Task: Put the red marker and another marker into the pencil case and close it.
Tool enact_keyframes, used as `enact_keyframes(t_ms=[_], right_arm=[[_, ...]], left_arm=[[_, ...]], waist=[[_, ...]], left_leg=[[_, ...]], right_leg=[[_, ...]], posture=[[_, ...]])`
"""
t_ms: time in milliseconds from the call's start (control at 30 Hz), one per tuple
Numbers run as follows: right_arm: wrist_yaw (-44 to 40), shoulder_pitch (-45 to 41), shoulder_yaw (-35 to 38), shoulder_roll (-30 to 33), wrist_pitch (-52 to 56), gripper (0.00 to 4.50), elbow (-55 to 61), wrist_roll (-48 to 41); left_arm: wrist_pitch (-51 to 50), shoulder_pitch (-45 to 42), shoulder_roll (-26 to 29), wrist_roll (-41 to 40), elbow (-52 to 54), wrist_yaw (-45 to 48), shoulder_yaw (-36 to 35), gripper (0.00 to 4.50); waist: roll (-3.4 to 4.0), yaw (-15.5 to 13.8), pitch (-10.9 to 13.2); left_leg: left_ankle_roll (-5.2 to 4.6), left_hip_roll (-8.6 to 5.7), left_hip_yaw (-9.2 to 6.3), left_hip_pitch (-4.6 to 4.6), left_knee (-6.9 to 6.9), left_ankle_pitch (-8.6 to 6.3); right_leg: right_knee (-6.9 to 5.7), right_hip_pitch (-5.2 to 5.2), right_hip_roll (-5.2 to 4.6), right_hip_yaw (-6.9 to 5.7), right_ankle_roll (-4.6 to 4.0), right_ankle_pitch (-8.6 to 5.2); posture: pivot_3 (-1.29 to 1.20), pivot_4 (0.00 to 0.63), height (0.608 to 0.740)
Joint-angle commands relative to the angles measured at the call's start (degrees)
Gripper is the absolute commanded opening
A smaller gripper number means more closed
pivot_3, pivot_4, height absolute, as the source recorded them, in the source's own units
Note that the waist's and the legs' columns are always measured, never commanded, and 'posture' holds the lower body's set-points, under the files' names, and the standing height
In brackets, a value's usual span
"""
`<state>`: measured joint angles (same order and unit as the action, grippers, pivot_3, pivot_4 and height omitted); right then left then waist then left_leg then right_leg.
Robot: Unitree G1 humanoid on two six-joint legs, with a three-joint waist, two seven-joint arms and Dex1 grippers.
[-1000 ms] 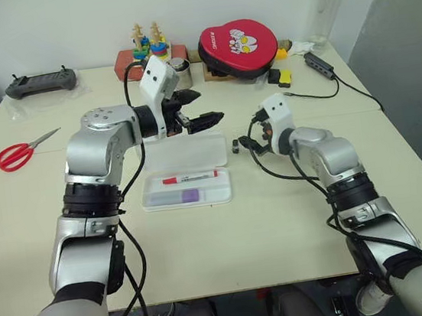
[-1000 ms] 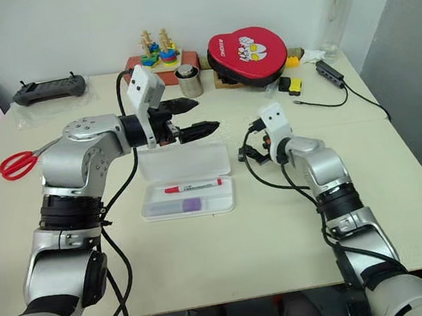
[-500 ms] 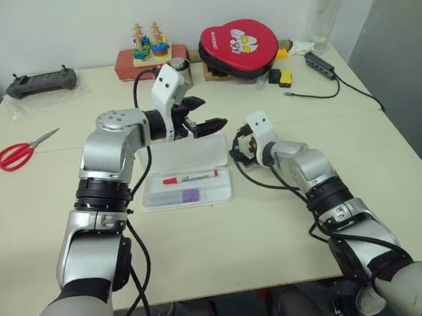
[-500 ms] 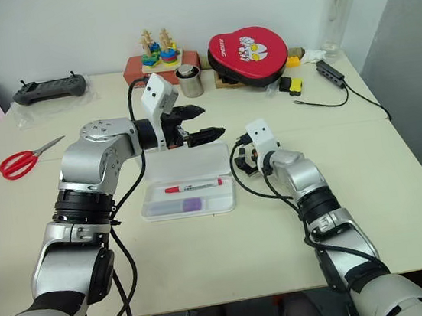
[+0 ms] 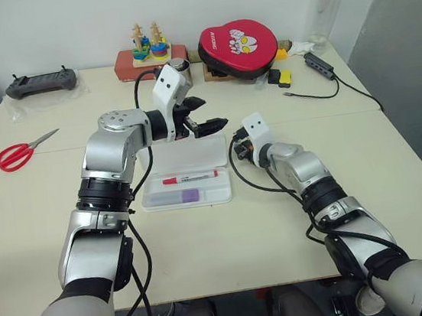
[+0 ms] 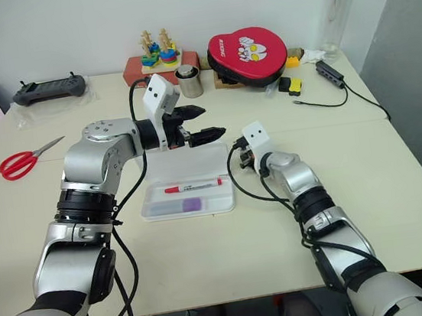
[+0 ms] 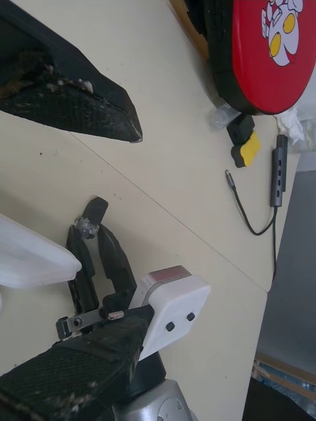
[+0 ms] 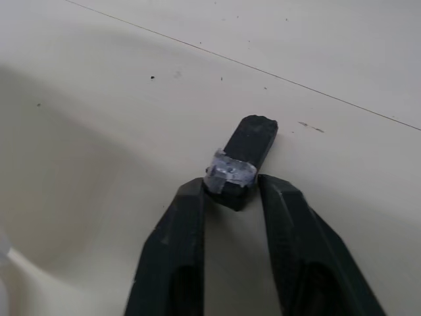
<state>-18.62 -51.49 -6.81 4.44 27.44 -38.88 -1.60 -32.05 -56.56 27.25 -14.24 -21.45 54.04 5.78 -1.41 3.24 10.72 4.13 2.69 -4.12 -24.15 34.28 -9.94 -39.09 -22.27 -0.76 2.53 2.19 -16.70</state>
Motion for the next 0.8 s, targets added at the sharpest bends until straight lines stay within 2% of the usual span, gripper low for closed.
enact_keyframes(t_ms=[33, 233, 400, 567, 633, 800], right_arm=[[0.7, -1.4, 1.0, 0.4, -2.1, 0.22, -0.8, 0.5], [0.5, -2.4, 3.4, 2.7, -3.3, 0.14, 2.2, -0.3], [-4.1, -3.1, 5.7, 6.8, -1.7, 0.13, 12.7, -3.2], [-17.6, -1.1, 5.0, 13.8, 4.1, 0.13, 28.2, -10.1], [-26.2, 1.1, 1.5, 18.0, 7.5, 0.13, 36.2, -13.3], [-34.0, 2.6, -6.9, 20.8, 14.9, 0.13, 45.2, -16.2]], left_arm=[[0.8, -1.7, 0.0, 0.0, 0.8, -0.9, -1.5, 4.50], [0.5, -0.8, 0.4, -1.0, 2.2, -1.3, -2.4, 4.50], [-0.4, 4.4, 5.4, -4.7, 8.9, 2.9, -5.9, 4.50], [2.2, 15.4, 15.4, -7.4, 17.5, 11.4, -8.9, 4.50], [3.4, 20.8, 19.7, -8.5, 20.3, 14.8, -10.9, 4.50], [5.4, 30.4, 26.1, -9.5, 24.2, 18.8, -13.8, 4.50]], waist=[[0.00, 0.0, 0.0], [0.00, -0.1, 0.0], [0.01, 0.4, 0.0], [0.02, 1.0, 0.0], [0.02, 1.1, 0.0], [0.01, 0.5, 0.0]], left_leg=[[0.00, 0.00, 0.00, 0.00, 0.00, 0.00], [0.00, -0.01, 0.00, -0.01, 0.00, 0.00], [0.00, -0.03, 0.01, -0.02, -0.03, 0.00], [0.00, 0.01, 0.05, 0.05, -0.25, 0.00], [0.00, 0.01, 0.03, 0.05, -0.29, 0.00], [0.00, 0.01, 0.04, 0.10, -0.27, -0.01]], right_leg=[[0.00, 0.00, 0.00, 0.00, 0.01, 0.00], [0.01, 0.00, -0.01, 0.00, 0.01, 0.01], [0.03, -0.02, -0.03, 0.02, 0.01, 0.01], [0.03, -0.06, -0.02, 0.05, -0.05, -0.03], [0.08, -0.05, -0.02, 0.03, -0.07, -0.04], [0.09, 0.01, -0.04, 0.01, -0.10, -0.09]], posture=[[0.00, 0.150, 0.740], [0.00, 0.150, 0.740], [0.00, 0.150, 0.740], [0.00, 0.150, 0.740], [0.00, 0.150, 0.740], [0.00, 0.150, 0.740]])
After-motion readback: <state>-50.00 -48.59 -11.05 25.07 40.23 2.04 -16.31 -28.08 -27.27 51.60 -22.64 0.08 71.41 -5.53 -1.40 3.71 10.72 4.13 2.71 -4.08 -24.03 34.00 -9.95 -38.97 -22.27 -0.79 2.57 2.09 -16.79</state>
